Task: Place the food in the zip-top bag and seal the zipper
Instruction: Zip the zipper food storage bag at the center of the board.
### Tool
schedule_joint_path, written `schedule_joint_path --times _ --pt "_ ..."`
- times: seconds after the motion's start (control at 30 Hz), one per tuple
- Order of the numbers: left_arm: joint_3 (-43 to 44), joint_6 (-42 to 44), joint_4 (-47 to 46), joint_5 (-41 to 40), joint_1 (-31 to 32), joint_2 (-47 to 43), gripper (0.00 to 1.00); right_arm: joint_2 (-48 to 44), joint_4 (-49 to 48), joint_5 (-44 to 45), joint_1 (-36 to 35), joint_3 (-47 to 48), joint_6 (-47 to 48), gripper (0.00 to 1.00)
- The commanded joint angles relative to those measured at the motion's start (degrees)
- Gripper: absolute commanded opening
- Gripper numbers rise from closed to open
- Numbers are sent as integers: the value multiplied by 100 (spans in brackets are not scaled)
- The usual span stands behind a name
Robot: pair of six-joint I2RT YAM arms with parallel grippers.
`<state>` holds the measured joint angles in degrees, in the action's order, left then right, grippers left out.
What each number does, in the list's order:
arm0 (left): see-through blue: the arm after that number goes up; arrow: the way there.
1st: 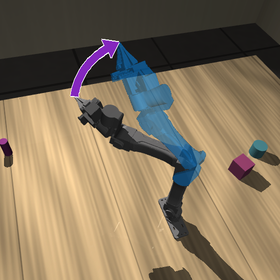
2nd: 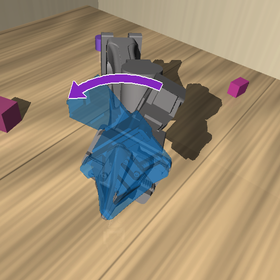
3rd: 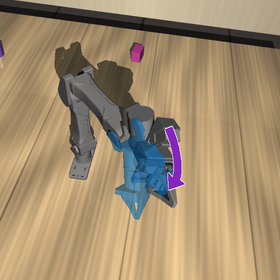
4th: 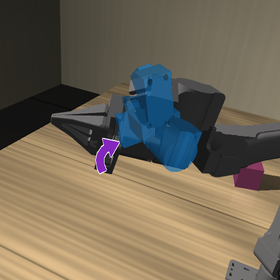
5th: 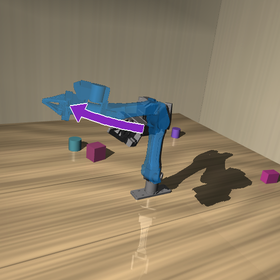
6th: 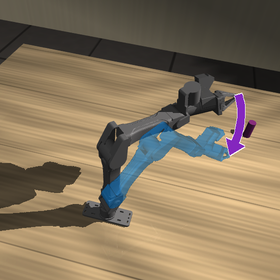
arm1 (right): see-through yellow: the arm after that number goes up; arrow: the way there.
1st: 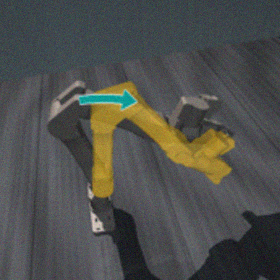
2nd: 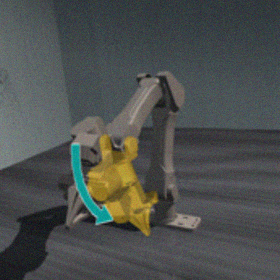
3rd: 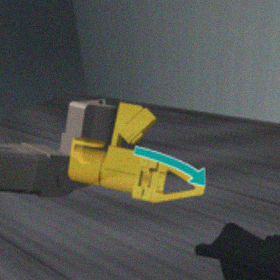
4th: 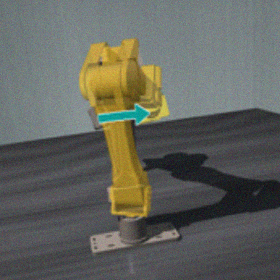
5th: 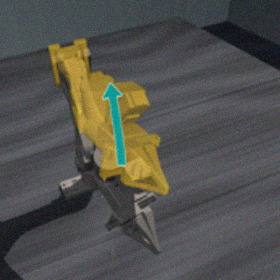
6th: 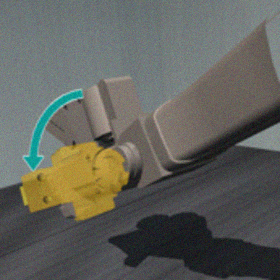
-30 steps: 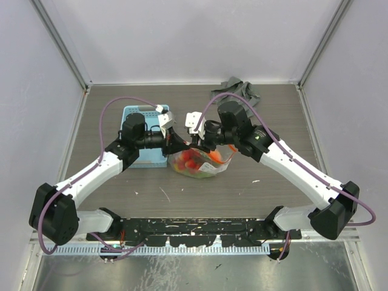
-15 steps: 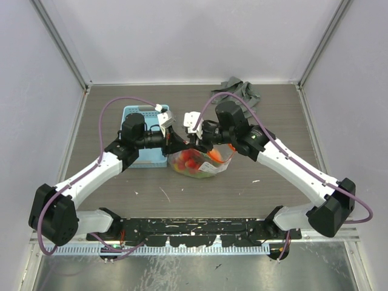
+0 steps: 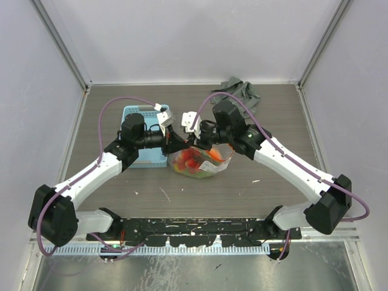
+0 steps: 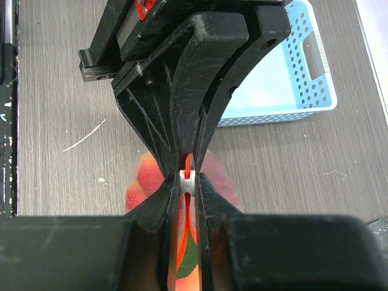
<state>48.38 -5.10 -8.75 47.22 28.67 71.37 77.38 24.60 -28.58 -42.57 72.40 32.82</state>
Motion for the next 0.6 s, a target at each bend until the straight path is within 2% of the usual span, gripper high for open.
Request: schedule_joint_path --times 0.0,0.2,0.57 --pt "84 -92 -293 -186 16 -281 0 -146 -150 125 17 24 -3 11" --pt "55 -184 -193 -647 8 -382 0 -300 -75 557 12 -112 -12 8" --pt "-71 -395 -418 -819 7 -328 0 -575 5 1111 24 -279 -206 7"
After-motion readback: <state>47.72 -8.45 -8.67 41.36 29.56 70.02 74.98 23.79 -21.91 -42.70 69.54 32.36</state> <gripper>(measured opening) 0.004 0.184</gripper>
